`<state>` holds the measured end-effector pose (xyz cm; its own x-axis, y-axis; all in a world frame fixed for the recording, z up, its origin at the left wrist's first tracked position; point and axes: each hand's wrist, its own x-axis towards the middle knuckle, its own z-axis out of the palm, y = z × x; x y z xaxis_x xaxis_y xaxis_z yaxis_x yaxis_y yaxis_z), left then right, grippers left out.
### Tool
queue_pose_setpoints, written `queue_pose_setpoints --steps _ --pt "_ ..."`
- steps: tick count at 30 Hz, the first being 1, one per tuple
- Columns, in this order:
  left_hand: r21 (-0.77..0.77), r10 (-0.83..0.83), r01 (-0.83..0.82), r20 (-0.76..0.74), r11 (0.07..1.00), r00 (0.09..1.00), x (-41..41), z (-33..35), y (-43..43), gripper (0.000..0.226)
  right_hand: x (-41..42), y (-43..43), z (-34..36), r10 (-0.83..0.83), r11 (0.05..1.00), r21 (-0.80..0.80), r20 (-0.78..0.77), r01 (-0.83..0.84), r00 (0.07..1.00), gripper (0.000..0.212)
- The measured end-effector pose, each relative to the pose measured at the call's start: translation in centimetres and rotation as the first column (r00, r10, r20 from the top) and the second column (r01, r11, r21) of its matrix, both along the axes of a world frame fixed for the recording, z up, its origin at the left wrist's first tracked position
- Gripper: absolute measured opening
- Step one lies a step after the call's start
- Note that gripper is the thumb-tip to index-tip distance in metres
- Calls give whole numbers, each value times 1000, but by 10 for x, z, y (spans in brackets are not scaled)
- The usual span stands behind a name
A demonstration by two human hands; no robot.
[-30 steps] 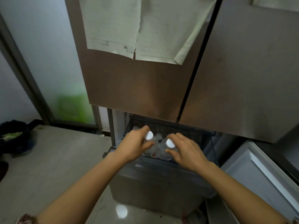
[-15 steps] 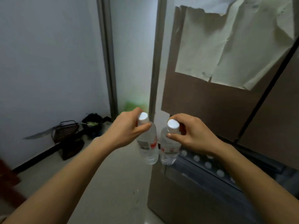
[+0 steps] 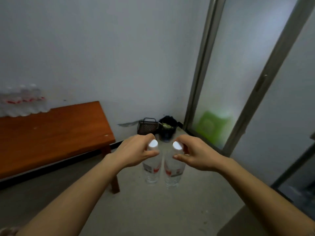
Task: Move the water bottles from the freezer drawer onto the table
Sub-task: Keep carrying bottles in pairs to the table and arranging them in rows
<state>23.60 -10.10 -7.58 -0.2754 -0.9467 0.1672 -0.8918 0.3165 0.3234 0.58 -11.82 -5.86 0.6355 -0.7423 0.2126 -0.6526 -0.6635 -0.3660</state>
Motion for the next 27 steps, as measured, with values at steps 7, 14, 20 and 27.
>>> queue_pose_setpoints --steps 7,14,20,27 --pt "18 207 -207 21 978 978 193 -2 2 28 204 -41 -12 146 989 31 -38 -145 989 29" --pt "44 467 -465 -50 884 883 372 -4 -13 27 399 -91 -11 307 952 36 -69 -305 949 26" --pt "31 586 -585 -53 811 809 520 -8 -49 23 560 -147 -23 385 923 29 -93 -384 918 22" --pt "105 666 -660 -31 744 745 683 -8 -98 22 730 -203 -28 418 909 40 -110 -416 902 29"
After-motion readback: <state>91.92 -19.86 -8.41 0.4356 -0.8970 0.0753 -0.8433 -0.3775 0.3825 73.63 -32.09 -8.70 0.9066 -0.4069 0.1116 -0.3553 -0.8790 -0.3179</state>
